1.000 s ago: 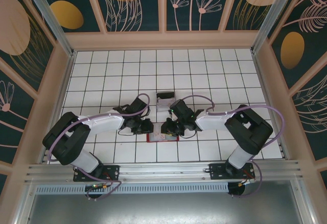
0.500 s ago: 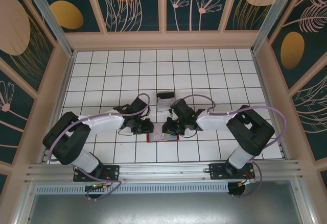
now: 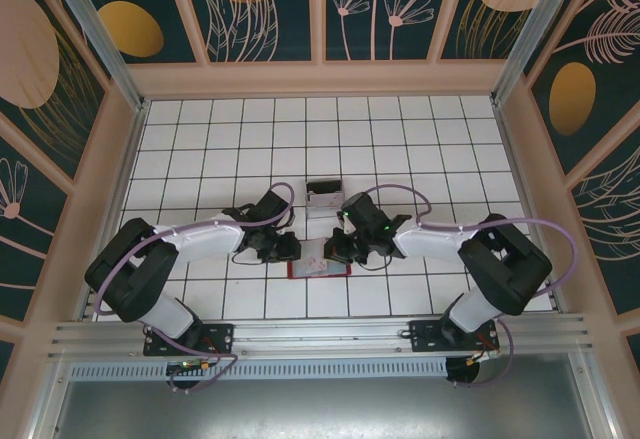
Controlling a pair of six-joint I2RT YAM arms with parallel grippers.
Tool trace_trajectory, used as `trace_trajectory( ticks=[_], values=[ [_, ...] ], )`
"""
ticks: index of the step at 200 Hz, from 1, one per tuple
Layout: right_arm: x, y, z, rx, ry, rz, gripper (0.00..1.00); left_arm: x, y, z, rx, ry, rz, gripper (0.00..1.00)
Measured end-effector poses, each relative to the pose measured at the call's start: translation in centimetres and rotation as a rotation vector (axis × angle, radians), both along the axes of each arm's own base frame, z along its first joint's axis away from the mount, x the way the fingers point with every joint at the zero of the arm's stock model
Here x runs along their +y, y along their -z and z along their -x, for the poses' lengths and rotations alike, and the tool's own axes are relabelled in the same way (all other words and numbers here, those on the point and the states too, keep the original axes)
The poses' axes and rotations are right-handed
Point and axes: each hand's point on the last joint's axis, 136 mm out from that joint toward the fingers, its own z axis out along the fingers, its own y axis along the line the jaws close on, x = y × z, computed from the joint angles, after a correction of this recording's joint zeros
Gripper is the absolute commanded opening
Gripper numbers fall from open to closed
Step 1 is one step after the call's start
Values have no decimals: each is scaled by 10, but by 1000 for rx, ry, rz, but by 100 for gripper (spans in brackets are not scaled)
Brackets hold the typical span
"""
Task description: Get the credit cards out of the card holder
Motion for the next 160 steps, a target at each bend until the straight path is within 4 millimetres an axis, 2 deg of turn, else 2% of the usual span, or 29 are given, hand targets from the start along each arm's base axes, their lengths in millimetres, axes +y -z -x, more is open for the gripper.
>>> trace_trajectory(
  ticks=[100, 160],
  values=[
    [-12, -22, -2, -71, 9, 3, 5, 2, -1, 0, -1, -5, -12, 24],
    [-18, -31, -3, -129, -11, 20, 3, 5, -8, -4, -35, -17, -20, 25]
  ],
)
